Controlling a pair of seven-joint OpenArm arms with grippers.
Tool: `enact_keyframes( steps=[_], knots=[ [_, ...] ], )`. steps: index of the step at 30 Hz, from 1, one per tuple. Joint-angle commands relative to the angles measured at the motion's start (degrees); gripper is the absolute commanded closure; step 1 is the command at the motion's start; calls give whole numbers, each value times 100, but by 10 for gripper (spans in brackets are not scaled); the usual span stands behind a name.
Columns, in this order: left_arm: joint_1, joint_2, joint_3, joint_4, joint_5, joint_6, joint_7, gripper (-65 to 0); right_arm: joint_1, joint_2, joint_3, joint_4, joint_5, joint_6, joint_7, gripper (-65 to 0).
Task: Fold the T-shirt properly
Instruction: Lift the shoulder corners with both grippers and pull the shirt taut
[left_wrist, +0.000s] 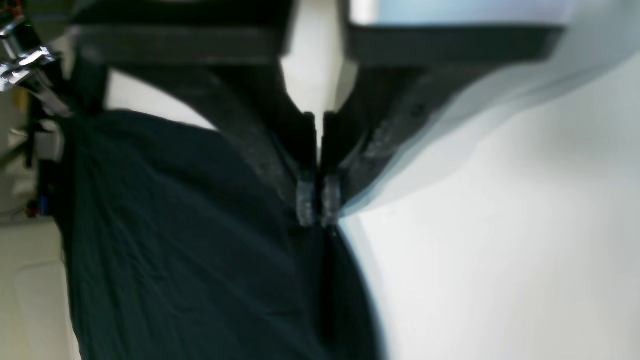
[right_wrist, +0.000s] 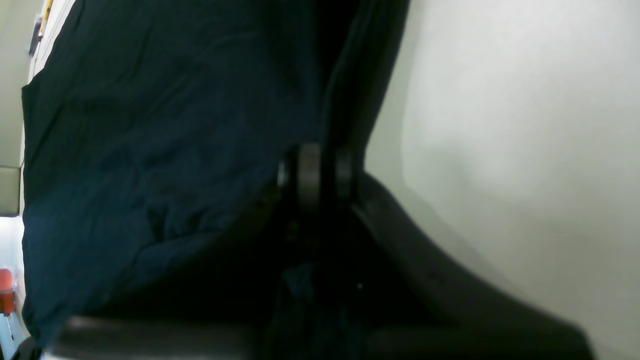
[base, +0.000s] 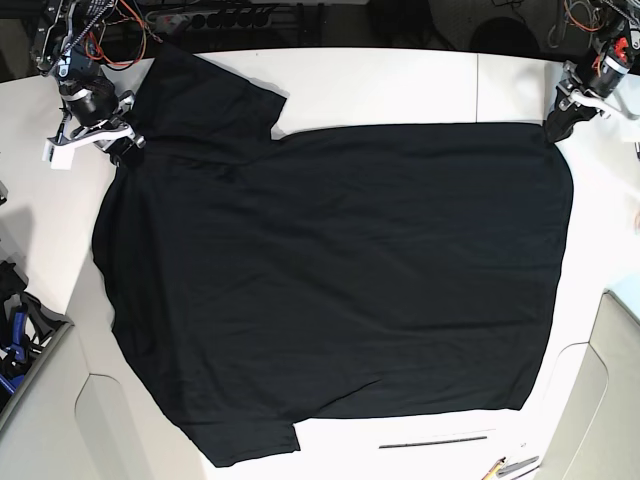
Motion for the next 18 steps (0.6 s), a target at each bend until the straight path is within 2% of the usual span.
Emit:
enact_keyframes(
  steps=[1, 5, 8, 18],
  knots=[
    [50, -66, -98, 24, 0, 20, 22, 0, -31, 31, 7, 33, -164, -81, -133, 0],
    [55, -85, -466, 37, -28, 20, 28, 0, -35, 33, 9, 306, -168, -79, -315, 0],
    [87, -109, -750, 37, -50, -91, 39, 0, -85, 33, 9, 737, -179, 59, -448, 0],
    [437, -337, -1073, 87, -911, -91, 675, 0, -691, 33, 225, 2039, -229, 61, -929, 0]
  ],
)
